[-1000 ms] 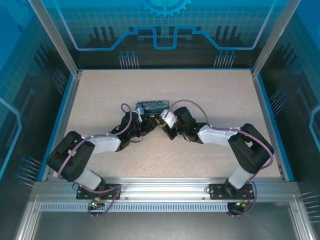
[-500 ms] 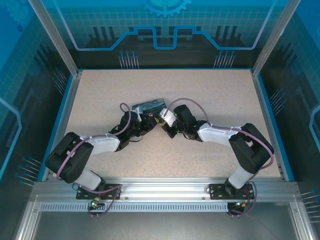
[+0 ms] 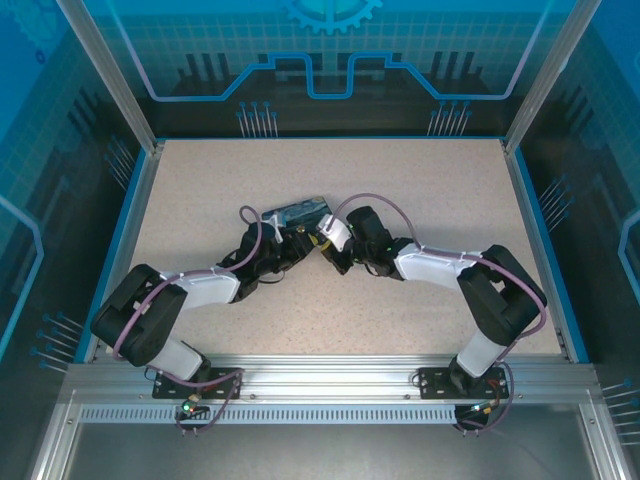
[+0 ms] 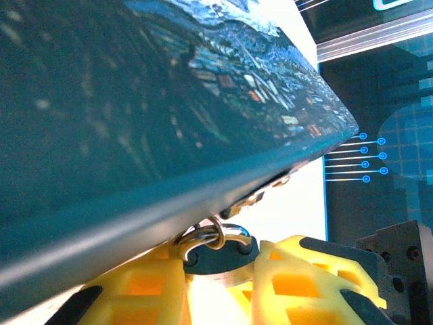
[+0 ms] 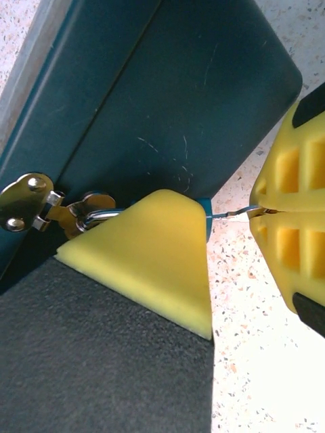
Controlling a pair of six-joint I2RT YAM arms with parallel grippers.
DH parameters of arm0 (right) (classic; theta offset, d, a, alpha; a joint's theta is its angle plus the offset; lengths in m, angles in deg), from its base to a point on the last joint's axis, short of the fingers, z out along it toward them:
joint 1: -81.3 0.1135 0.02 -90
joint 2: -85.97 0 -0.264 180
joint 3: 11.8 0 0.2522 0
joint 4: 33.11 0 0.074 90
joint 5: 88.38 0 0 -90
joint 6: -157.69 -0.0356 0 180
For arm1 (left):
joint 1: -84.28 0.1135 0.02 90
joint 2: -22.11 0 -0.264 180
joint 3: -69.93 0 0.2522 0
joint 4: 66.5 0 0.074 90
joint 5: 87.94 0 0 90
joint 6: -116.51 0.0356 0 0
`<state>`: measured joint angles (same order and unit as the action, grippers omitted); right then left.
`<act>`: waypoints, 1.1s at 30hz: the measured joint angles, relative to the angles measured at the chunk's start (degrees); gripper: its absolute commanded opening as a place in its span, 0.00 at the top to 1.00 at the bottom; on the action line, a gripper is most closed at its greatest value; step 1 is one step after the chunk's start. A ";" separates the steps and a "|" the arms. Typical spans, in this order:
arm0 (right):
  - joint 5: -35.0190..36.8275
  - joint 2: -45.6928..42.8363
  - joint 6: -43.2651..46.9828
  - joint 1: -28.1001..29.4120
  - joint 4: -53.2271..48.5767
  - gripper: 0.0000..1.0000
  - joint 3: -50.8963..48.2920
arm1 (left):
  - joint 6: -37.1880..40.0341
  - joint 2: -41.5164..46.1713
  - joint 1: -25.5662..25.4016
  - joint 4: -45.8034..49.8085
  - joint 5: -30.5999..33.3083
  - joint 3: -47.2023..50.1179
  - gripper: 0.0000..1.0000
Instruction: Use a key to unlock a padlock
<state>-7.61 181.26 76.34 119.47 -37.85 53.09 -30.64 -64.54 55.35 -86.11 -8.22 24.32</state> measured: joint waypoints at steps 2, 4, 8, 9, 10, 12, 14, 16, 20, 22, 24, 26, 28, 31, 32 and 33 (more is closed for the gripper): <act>-0.79 0.28 -0.02 -0.31 0.13 1.00 0.04 | -0.04 0.00 0.00 0.02 0.00 0.00 1.00; -1.55 0.55 -0.22 -0.48 0.48 1.00 0.11 | -0.22 -0.02 0.00 0.04 0.02 0.00 1.00; -2.60 0.76 -1.16 -0.85 1.25 1.00 0.11 | -0.59 0.00 0.00 0.07 0.15 -0.02 1.00; -2.86 0.76 -1.57 -0.92 1.40 1.00 0.11 | -0.66 -0.02 0.00 0.07 0.24 -0.11 1.00; -3.30 0.85 -1.95 -1.03 1.90 1.00 0.11 | -0.90 -0.02 0.00 0.04 0.13 -0.24 1.00; -3.78 0.96 -2.69 -1.11 2.69 1.00 0.17 | -1.11 -0.07 -0.09 -0.09 0.11 -0.37 1.00; -4.20 1.18 -3.15 -1.20 3.02 1.00 0.20 | -1.27 -0.13 -0.09 -0.09 0.22 -0.46 1.00; -4.55 1.44 -3.52 -1.29 3.06 1.00 0.35 | -1.27 -0.31 -0.09 -0.11 0.26 -0.48 1.00; -4.76 2.03 -4.46 -1.46 2.99 1.00 0.72 | -1.38 -0.83 -0.07 -0.37 0.52 -0.59 1.00; -4.72 2.03 -5.09 -1.49 2.99 1.00 0.72 | -1.42 -1.09 -0.07 -0.68 0.55 -0.59 1.00; -4.50 2.03 -6.19 -1.49 3.10 1.00 0.46 | -1.44 -1.62 -0.07 -1.40 0.50 -0.59 1.00; -4.35 2.03 -7.39 -1.49 3.80 1.00 -0.33 | -1.44 -2.32 -0.09 -1.70 0.26 -0.59 1.00; -4.24 2.03 -8.87 -1.49 4.74 1.00 -1.60 | -1.46 -3.39 -0.28 -2.34 -0.28 -0.59 0.99; -3.85 2.05 -11.63 -1.46 5.95 1.00 -3.80 | -1.53 -5.57 -0.79 -3.15 -1.55 -0.59 0.96; -3.63 2.08 -12.74 -1.38 6.12 1.00 -4.37 | -1.66 -6.32 -1.05 -3.41 -1.79 -0.59 0.94; -3.43 2.19 -13.90 -1.25 6.14 1.00 -4.76 | -1.92 -6.86 -1.22 -3.63 -1.95 -0.57 0.92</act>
<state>-11.04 183.44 62.43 118.23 -31.71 48.33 -32.56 -71.41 54.13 -89.74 -10.17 23.75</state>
